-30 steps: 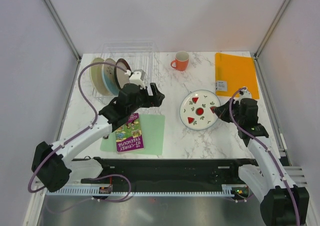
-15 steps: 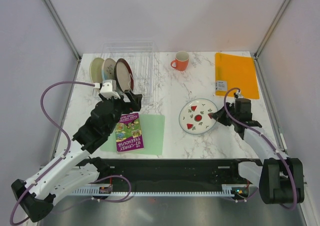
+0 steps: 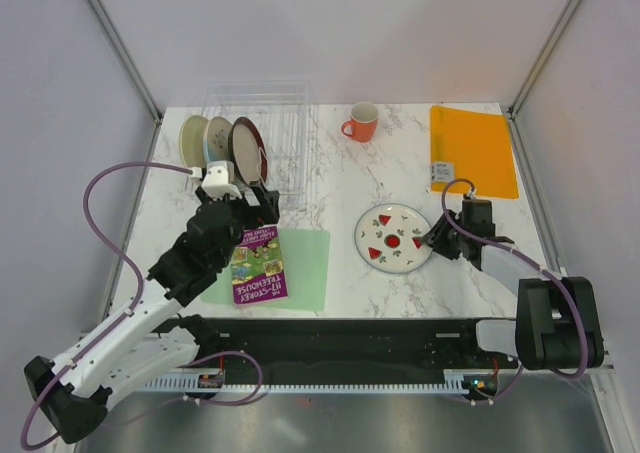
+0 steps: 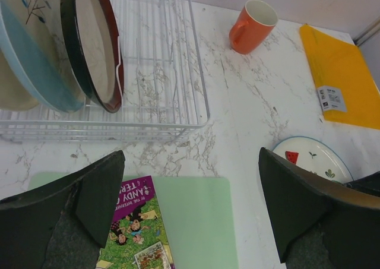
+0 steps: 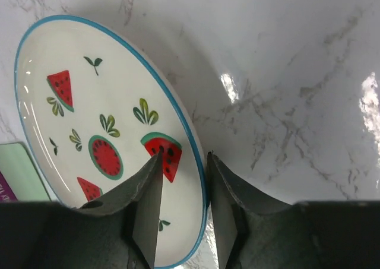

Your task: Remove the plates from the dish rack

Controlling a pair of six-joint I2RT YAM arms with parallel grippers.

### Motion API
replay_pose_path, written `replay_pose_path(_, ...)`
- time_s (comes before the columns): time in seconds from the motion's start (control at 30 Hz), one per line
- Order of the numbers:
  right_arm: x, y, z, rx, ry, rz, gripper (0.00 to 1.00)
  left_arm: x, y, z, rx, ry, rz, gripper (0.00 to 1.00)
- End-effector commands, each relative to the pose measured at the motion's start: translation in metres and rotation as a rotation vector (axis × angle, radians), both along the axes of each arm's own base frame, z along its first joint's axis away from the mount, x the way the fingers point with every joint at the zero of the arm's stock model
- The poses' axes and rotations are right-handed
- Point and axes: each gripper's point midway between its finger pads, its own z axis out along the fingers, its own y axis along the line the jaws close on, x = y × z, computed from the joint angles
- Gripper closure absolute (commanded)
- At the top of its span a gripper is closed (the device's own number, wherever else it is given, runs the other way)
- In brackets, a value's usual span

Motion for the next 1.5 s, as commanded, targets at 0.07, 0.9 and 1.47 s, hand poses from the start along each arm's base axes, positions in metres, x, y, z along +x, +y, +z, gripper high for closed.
replay_pose_path(0.07,-0.009,-0.031,-0.002,-0.165,0.032,-0.077,0.43,0.013,0.019,-0.006,0.120,0.012,0.108,0.00)
replay_pose_path(0.9,0.003,-0.054,0.092,-0.310,-0.170,-0.084,0.28,0.184,0.078,0.006,0.404,0.135,0.338,0.15)
replay_pose_path(1.47,0.005,-0.054,0.082,-0.313,-0.151,-0.074,0.28,0.213,0.096,-0.048,0.507,0.255,0.447,0.48)
